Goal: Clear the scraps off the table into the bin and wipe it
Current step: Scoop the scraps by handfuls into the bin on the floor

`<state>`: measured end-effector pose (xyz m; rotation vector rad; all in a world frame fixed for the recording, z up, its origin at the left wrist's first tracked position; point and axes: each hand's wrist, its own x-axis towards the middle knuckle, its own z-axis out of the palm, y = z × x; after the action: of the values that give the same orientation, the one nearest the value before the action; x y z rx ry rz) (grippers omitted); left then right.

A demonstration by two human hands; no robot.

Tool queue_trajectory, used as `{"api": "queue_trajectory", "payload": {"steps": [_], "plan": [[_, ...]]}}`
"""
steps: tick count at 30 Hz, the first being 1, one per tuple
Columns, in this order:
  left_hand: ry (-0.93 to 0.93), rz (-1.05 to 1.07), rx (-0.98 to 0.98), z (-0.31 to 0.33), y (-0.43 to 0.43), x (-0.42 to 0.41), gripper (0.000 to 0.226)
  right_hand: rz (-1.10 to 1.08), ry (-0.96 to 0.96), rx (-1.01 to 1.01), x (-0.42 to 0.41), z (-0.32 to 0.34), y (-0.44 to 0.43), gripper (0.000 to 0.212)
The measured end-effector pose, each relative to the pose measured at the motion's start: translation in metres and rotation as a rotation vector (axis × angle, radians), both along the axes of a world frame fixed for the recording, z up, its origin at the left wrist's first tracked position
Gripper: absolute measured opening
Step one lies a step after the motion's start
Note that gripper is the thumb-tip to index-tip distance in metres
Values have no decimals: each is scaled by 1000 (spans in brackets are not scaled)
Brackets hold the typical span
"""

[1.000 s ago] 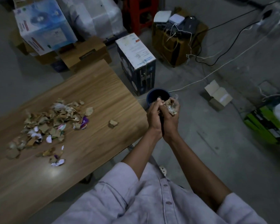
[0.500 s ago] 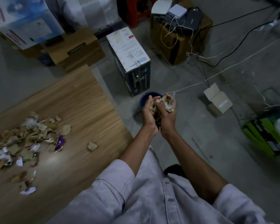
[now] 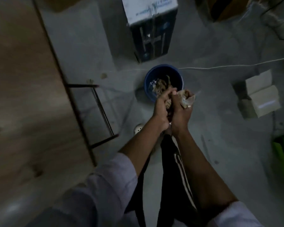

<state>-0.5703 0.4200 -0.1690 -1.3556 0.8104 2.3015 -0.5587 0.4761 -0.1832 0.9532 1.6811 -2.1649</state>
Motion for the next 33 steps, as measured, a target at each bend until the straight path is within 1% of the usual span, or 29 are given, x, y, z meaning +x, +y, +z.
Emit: {"api": "queue_trajectory", "payload": {"steps": [3, 7, 10, 11, 12, 14, 15, 16, 18, 19, 21, 22, 24, 25, 26, 29, 33], "plan": [[-66, 89, 35, -85, -5, -36, 36, 13, -22, -10, -37, -85, -1, 48], [-108, 130, 40, -189, -9, -69, 42, 26, -76, -62, -74, -189, -1, 50], [-114, 121, -3, -250, -12, -88, 49, 13, -149, -128, -97, -251, -3, 55], [-114, 109, -31, -268, -14, -92, 51, 27, -167, -143, -104, -269, -2, 60], [-112, 103, -48, -282, -17, -94, 53, 62, -177, -147, -110, -284, 0, 71], [-143, 93, -93, -304, -23, -97, 57, 164, -236, -119, -121, -301, 3, 103], [-171, 87, -124, -310, -27, -96, 58, 203, -286, -110, -125, -304, 4, 112], [-192, 82, -149, -309, -29, -96, 58, 221, -340, -114, -127, -304, 6, 115], [-209, 83, -172, -297, -32, -92, 56, 268, -406, -183, -130, -296, 12, 111], [-208, 76, -190, -282, -34, -90, 54, 295, -420, -235, -129, -285, 14, 103], [-190, 61, -218, -239, -38, -85, 50, 311, -422, -294, -123, -239, 16, 76], [-199, 54, -224, -211, -40, -83, 47, 312, -430, -301, -119, -209, 17, 67], [-221, -1, -209, -155, -45, -74, 43, 316, -435, -268, -111, -155, 15, 53], [-210, -26, -188, -124, -46, -70, 47, 318, -439, -252, -105, -129, 15, 49], [-190, -29, -166, -95, -48, -64, 49, 329, -438, -240, -99, -98, 12, 49], [-87, 8, -153, -5, -57, -45, 46, 382, -401, -275, -77, -10, 1, 60], [111, -28, -230, 105, -76, -6, 42, 461, -263, -305, -43, 98, -25, 58]]}}
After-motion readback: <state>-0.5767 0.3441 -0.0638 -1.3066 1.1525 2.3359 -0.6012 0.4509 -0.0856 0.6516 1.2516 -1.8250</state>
